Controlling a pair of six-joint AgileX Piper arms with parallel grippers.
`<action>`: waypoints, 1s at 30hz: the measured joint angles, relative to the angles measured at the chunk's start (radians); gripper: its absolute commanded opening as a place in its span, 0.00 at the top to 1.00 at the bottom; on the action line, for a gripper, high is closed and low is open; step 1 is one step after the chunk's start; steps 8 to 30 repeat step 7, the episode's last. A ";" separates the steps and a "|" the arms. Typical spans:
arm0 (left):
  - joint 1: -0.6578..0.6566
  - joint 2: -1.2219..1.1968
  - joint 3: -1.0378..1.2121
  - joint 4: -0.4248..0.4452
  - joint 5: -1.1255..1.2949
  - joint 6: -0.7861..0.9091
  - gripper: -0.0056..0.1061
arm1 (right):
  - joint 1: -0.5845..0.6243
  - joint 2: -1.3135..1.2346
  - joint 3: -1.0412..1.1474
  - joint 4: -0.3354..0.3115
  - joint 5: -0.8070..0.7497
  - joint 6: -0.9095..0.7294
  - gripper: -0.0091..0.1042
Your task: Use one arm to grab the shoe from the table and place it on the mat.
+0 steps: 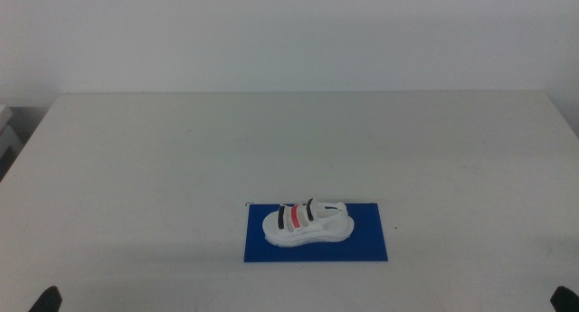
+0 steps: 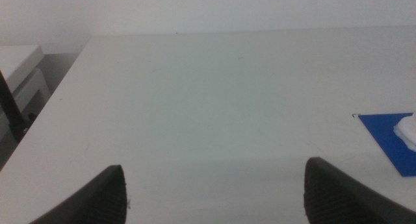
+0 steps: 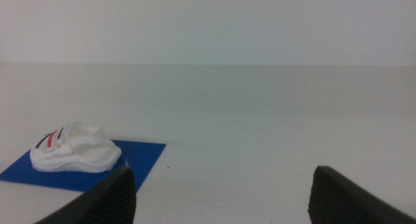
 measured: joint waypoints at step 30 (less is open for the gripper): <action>0.000 0.000 0.000 0.000 0.000 0.000 0.11 | 0.000 -0.001 0.001 -0.001 0.022 0.001 0.11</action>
